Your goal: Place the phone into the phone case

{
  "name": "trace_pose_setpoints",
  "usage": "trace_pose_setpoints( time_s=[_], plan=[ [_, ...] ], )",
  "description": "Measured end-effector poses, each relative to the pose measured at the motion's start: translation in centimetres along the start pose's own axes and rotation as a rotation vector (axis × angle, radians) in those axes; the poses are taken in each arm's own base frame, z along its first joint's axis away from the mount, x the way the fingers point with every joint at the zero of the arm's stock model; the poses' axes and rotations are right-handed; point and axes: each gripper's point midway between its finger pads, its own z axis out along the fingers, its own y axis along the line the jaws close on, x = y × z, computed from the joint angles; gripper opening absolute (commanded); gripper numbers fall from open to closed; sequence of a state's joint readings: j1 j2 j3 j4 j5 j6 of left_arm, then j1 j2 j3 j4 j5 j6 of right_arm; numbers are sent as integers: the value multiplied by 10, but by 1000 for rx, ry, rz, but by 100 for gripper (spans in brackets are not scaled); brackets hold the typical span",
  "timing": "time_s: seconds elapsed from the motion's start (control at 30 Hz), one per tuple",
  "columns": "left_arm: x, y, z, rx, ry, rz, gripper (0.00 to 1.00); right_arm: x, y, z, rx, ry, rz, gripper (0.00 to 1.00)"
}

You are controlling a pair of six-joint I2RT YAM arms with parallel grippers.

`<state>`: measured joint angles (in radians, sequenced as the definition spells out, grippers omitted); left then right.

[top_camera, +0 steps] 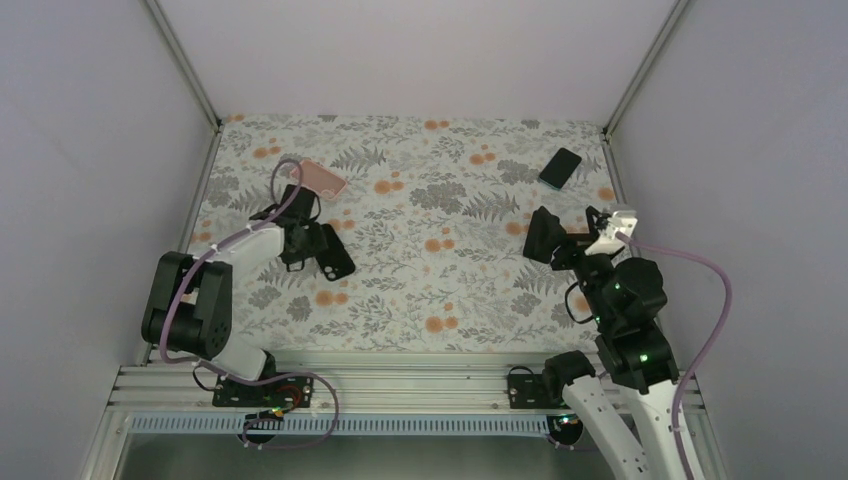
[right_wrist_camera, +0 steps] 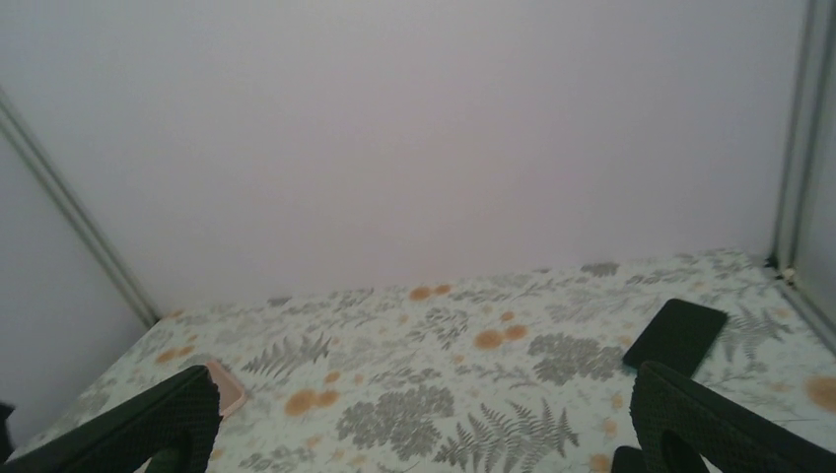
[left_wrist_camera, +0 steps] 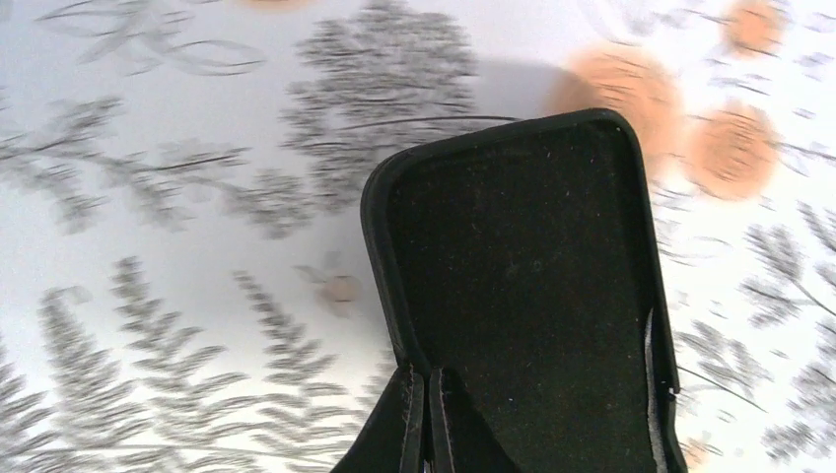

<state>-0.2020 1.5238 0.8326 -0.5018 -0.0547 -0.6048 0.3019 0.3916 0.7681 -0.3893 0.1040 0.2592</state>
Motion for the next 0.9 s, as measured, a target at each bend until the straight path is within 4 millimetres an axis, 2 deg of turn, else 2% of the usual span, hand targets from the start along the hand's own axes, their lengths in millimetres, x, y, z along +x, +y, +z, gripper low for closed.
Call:
trace_pose_setpoints(
  time_s=[0.17, 0.27, 0.43, 0.53, 0.9],
  plan=[
    [9, -43, -1, 69, -7, 180, 2, 17, 16, 14, -85, 88, 17, 99],
    [20, -72, 0, 115, -8, 289, 2, 34, 26, 24, -142, 159, 35, 99],
    [47, -115, 5, 186, -1, 472, 2, 86, 38, 38, -232, 319, 83, 99],
    [64, -138, 5, 230, 0, 577, 2, 110, 43, 44, -271, 398, 107, 99],
    [104, -193, -13, 425, -38, 863, 2, 155, 51, 60, -334, 542, 137, 99]
  ],
)
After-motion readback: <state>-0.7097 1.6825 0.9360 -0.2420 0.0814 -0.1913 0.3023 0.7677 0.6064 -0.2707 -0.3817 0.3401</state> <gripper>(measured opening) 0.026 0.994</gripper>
